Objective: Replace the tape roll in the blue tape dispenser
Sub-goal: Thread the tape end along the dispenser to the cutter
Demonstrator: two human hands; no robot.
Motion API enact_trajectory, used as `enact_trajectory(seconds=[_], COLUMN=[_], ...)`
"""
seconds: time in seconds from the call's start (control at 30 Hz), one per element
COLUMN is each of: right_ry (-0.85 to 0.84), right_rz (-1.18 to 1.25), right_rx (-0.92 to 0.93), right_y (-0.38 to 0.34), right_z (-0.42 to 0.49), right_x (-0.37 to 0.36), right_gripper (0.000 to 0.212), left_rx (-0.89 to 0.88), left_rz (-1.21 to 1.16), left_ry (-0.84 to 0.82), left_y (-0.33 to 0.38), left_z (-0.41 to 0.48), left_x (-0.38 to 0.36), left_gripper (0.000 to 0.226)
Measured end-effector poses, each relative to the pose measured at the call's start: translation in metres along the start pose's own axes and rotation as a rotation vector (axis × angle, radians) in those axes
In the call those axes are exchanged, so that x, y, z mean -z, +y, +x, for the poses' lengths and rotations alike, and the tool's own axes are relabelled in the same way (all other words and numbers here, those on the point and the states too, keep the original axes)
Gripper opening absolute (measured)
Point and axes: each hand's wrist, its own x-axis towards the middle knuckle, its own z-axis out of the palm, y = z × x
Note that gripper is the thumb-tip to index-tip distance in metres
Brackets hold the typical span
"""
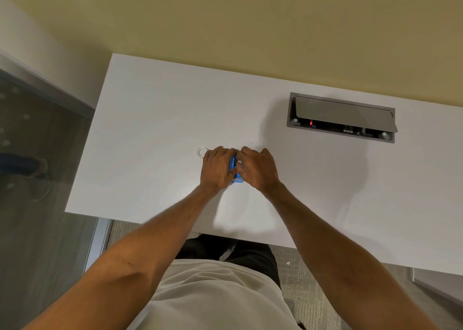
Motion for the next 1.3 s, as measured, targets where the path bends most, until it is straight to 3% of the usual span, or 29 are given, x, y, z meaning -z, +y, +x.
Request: enact_trajectory(seconds=[0.07,0.2,0.3,0.63,0.7,0.83,0.9,0.97,1.13,1.3], right_ry=[0.004,0.039,0.022,-0.007,0.017,0.071,0.059,0.086,0.091,0.101], right_rz=[-0.008,0.019,0.011,-0.017,-0.030,-0.074,-0.119,-0.204,-0.282,-0.253], right_rx=[-0.002,-0.047,-0.049,-0.043,-0.018,0.032,0.066,0.117,0.211,0.252], right_y=[0.002,0.002,0.001,-0.001,-0.002,-0.004,-0.003,-0.001,0.002,0.001], right_z=[-0.004,-0.010,-0.010,-0.008,-0.008,-0.007,-0.006,-0.006,-0.001,0.004], right_x=[0.000,0.000,-0.001,-0.002,-0.001,0.000,0.001,0.002,0.001,0.002], right_gripper=[0.035,0.039,0.040,0.037,0.037,0.034,0.035,0.031,0.023,0.026], left_rx=[-0.003,0.000,0.013,0.017,0.012,-0.008,-0.005,-0.002,0.022,0.034], left_rz=[-0.012,-0.009,-0.024,-0.008,0.000,0.018,0.013,0.002,-0.033,-0.021], left_ry=[-0.005,-0.009,-0.012,-0.029,-0.017,-0.013,-0.016,-0.017,-0.024,-0.019], left_y=[0.000,-0.003,-0.001,0.002,0.000,-0.004,-0.005,-0.004,-0.001,-0.003], left_z=[0.000,0.002,0.003,0.003,0.005,0.008,0.007,0.006,0.003,0.004], left_x=[0.000,-0.004,-0.002,0.004,0.001,-0.005,-0.005,-0.004,0.000,-0.003], left_gripper=[0.077,0.073,0.104,0.111,0.098,0.050,0.042,0.047,0.087,0.092])
